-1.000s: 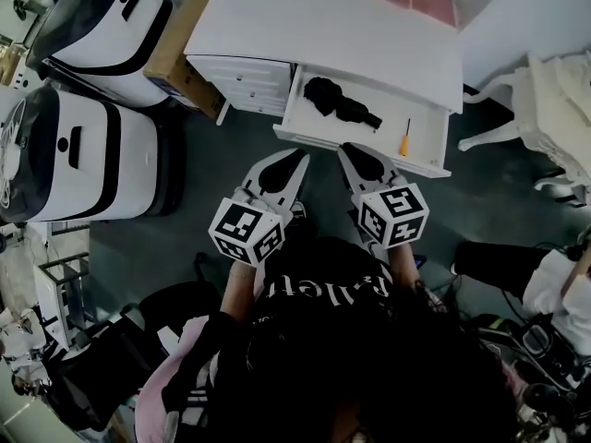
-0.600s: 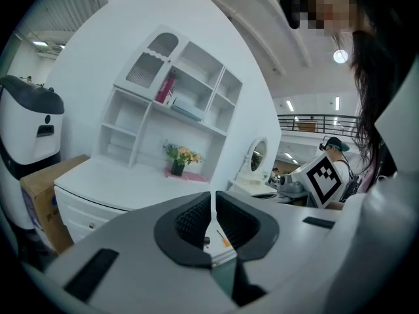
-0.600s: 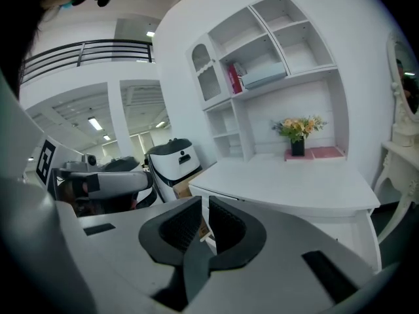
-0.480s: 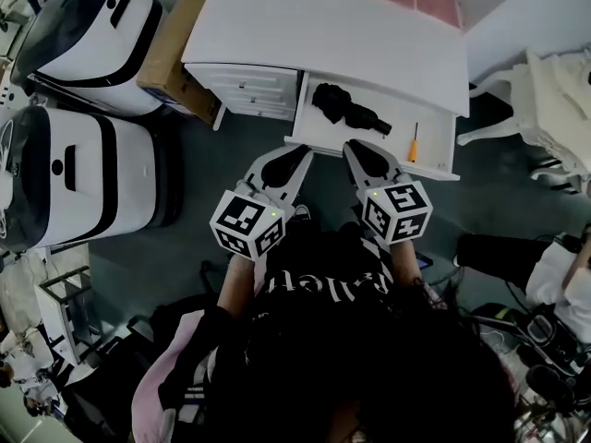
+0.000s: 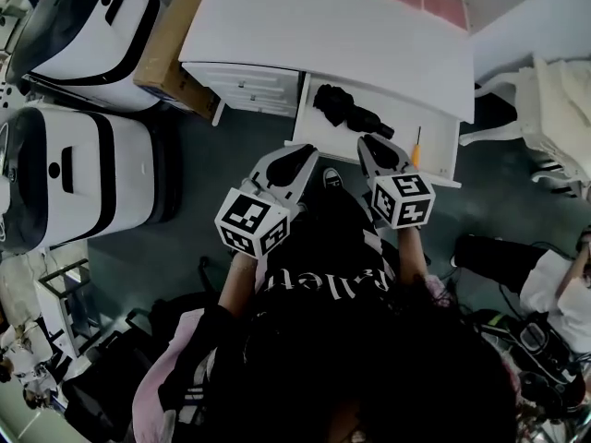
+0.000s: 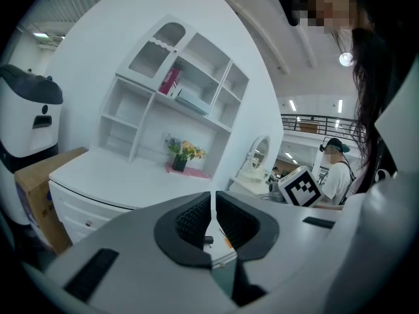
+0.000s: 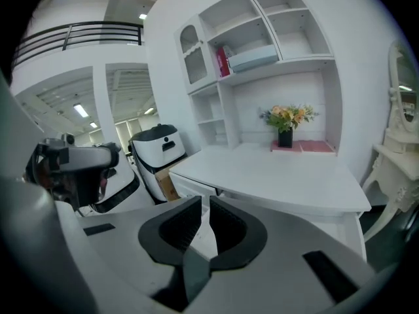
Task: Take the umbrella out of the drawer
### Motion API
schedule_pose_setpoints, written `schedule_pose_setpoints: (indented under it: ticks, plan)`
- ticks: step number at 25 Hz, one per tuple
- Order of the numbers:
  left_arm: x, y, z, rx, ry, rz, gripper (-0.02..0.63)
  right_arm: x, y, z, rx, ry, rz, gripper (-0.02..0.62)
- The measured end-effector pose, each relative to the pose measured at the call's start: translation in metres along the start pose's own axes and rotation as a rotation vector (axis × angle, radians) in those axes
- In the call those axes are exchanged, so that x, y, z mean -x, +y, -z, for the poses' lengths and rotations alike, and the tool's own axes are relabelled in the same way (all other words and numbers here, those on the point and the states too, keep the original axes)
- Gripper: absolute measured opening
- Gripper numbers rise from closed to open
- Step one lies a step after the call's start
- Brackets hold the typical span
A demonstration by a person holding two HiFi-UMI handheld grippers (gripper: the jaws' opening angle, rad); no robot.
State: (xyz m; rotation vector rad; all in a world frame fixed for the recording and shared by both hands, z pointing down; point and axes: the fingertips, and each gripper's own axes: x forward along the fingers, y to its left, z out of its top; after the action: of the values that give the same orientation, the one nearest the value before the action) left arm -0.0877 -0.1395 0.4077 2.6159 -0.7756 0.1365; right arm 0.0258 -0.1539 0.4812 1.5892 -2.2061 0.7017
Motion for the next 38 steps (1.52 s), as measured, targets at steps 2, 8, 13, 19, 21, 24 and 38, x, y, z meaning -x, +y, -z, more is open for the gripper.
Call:
schedule_pose_setpoints:
  ticks: [2, 8, 13, 19, 21, 24, 38]
  plan:
    - [-0.008, 0.005, 0.000, 0.010, -0.002, -0.022, 0.031, -0.015, -0.014, 0.005, 0.036, 0.033, -0.005, 0.064]
    - [-0.036, 0.030, -0.009, 0.040, -0.012, -0.101, 0.031, -0.067, -0.056, 0.028, 0.204, 0.203, -0.050, 0.064]
    - [-0.064, 0.052, -0.019, 0.046, -0.021, -0.169, 0.031, -0.106, -0.081, 0.045, 0.278, 0.308, -0.142, 0.064]
    - [-0.081, 0.068, -0.016, 0.070, 0.005, -0.244, 0.031, -0.145, -0.106, 0.075, 0.350, 0.409, -0.221, 0.066]
    - [-0.085, 0.073, -0.014, 0.082, 0.014, -0.270, 0.031, -0.156, -0.113, 0.085, 0.367, 0.441, -0.241, 0.077]
    - [-0.088, 0.078, -0.011, 0.099, 0.021, -0.305, 0.031, -0.172, -0.119, 0.099, 0.402, 0.491, -0.272, 0.154]
    - [-0.109, 0.089, -0.005, 0.116, 0.053, -0.389, 0.031, -0.238, -0.143, 0.152, 0.555, 0.673, -0.303, 0.258]
